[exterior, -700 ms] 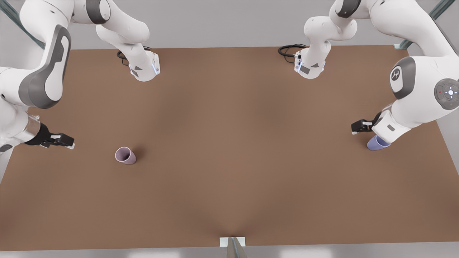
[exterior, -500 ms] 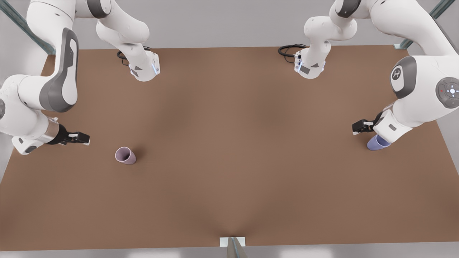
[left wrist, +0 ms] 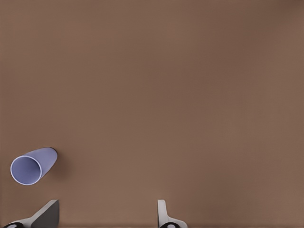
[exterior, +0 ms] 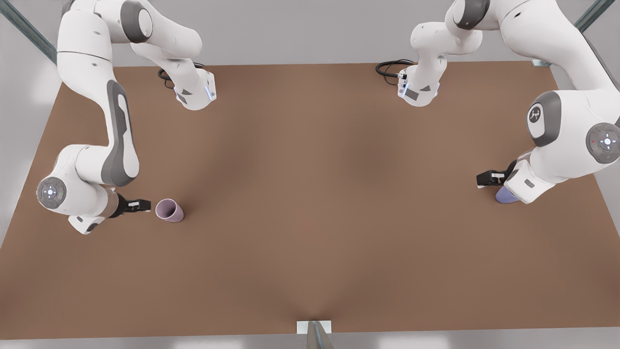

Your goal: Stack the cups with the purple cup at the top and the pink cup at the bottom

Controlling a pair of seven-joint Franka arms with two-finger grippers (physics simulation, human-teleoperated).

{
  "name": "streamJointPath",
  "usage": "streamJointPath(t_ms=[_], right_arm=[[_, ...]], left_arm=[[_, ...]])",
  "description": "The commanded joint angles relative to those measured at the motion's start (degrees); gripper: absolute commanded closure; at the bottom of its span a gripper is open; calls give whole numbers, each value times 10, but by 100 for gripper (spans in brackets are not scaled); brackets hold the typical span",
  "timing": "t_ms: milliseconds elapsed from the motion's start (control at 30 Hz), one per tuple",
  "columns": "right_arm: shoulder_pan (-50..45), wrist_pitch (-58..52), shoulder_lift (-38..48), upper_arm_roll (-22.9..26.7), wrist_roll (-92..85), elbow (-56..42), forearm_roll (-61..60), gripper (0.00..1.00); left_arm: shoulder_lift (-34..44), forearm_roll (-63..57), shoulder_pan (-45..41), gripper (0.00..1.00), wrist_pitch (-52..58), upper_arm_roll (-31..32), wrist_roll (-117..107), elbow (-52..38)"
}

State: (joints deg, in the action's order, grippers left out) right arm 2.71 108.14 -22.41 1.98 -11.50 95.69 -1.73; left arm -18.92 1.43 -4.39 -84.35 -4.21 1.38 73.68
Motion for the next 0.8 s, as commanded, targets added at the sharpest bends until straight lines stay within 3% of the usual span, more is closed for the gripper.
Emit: streamJointPath(t_ms=[0, 333, 567, 633, 700, 767], right_arm=[[-2, 55, 0, 0, -62, 28, -2, 0], [-5, 241, -8, 1, -63, 158, -2, 0], [-5, 285, -29, 1, -63, 173, -1, 0], [-5, 298, -29, 1, -63, 187, 0, 19], [-6, 298, -33, 1, -69, 191, 0, 25], [-14, 294, -33, 1, -71, 191, 0, 44]], left_arm=[[-1, 0, 0, 0, -1, -2, 1, 0], [-18, 0, 1, 0, -1, -5, 0, 1], [-25, 1, 2, 0, -1, -12, 1, 1], [-26, 1, 2, 0, -2, -12, 1, 1], [-28, 1, 2, 0, -2, -12, 2, 1], [-28, 1, 2, 0, -2, -12, 2, 1]])
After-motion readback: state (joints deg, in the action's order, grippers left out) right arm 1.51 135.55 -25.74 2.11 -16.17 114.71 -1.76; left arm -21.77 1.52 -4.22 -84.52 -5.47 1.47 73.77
